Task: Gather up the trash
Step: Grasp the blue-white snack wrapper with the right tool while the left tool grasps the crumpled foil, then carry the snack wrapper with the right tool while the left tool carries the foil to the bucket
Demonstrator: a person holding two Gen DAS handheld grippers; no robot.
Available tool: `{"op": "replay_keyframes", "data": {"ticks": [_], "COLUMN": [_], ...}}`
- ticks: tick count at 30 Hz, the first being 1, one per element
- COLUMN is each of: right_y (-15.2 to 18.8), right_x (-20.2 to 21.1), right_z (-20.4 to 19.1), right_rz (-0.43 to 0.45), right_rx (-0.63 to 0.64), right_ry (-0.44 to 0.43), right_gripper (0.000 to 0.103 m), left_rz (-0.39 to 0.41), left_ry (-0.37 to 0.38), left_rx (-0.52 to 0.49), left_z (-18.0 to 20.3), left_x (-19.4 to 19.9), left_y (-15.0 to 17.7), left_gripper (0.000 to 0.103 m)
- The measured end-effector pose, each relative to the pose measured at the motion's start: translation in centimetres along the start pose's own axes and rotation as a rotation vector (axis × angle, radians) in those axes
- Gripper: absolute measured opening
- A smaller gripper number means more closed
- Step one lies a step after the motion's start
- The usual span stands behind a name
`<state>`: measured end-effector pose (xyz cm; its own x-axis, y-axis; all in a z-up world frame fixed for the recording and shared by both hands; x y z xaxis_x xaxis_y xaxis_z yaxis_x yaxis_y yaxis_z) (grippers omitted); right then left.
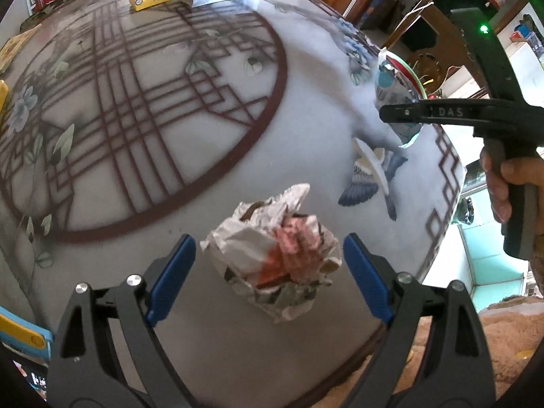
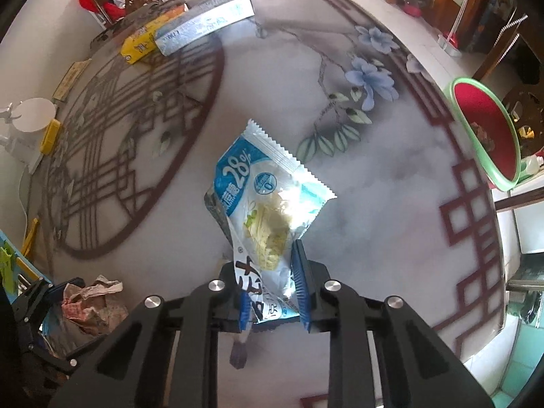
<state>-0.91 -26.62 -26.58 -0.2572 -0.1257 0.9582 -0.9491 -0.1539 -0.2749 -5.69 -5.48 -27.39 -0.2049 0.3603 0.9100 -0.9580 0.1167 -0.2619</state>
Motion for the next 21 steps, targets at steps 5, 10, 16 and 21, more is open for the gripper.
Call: {"op": "replay_keyframes", "data": {"ticks": [5,10,16,21], "right_y": [-0.2,-0.3,-1.5,-2.4], "right_x": [0.6,1.0,2.6,4.5], "right_z": [-0.1,-0.4,-1.3,-1.9], "right_rz": [0.010,0.019,0.068,0.120], "right_rx": [-0.004,-0.016,-0.007,0.016], "right_ry": [-0.009,-0.012,-0.010,0.001], "right_gripper": [0.021,0.021,0.021,0.021], "left_rz": [-0.027,0.015,0.128,0.218], "left_ry": [0.032,0.018,0.037,0.046], "left_rx": [0.029,0.033,0.125,0.138], "left_z": [-0.2,-0.2,-0.3,0.7], "left_x": [-0.8,-0.1,2.6,5.2], "left_y": [-0.5,-1.5,-5.5,-8.4], "left_gripper": [0.055,0.049,0.048,0.049]}}
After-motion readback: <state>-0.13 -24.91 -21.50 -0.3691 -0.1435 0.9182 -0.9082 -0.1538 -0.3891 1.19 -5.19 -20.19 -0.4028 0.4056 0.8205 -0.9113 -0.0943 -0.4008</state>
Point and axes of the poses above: each gripper's, at about its wrist camera, not at the fingertips, and x roughly against the way its jaws point, z to its right, y to its underside, the point moved 5 cm from there along -x, roughly the way its jaws point, and after that the axes turned 11 degrees about x, right-handed, at the moved point
